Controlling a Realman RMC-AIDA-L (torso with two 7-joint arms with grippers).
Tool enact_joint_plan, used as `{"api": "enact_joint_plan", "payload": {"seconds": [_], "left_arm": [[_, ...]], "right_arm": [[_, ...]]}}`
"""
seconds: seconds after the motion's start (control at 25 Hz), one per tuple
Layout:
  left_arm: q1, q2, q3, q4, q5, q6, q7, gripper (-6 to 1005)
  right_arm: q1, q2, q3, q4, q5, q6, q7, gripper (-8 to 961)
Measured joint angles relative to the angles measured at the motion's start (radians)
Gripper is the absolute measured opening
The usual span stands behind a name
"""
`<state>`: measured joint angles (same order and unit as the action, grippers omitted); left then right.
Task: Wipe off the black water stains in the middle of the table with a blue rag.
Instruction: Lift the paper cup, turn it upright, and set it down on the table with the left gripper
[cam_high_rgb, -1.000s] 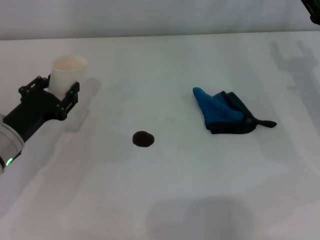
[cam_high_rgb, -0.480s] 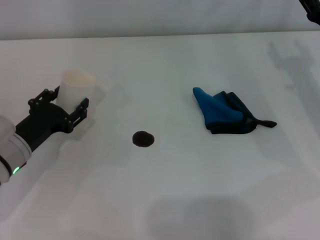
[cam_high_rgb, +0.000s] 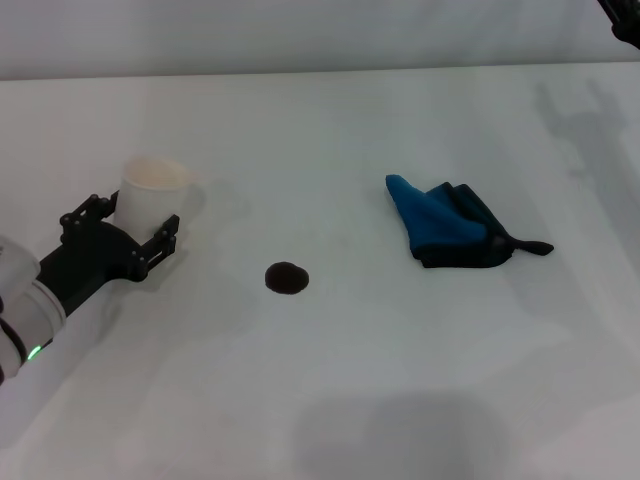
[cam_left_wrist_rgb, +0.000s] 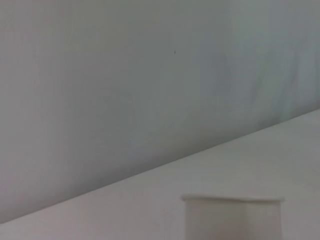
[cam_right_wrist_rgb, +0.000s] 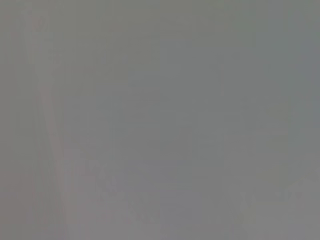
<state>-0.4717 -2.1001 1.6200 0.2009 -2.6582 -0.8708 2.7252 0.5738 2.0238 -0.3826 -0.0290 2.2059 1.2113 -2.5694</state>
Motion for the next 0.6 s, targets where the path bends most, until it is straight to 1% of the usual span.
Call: {"api": "enact_joint_plan", "payload": {"seconds": [0.2,0.52,0.6], "left_arm": [[0.004,0.0,0.001,-0.009,0.0,-0.003,0.0,733],[0.025,0.0,0.011,-0.012,0.0,-0.004,0.001,786],[0.034,0.0,0.015,-0.01,0.0,-0.007,-0.001,786]], "right_arm": [[0.0,0.001,-0.002,0.0,0.0,0.001,0.0,855],[0.0,0.001,-0.003,0.003,-0.002,0.014,0.0,855],[0.0,0.001,-0.004,0.003,-0.002,0.014,0.0,856]]}}
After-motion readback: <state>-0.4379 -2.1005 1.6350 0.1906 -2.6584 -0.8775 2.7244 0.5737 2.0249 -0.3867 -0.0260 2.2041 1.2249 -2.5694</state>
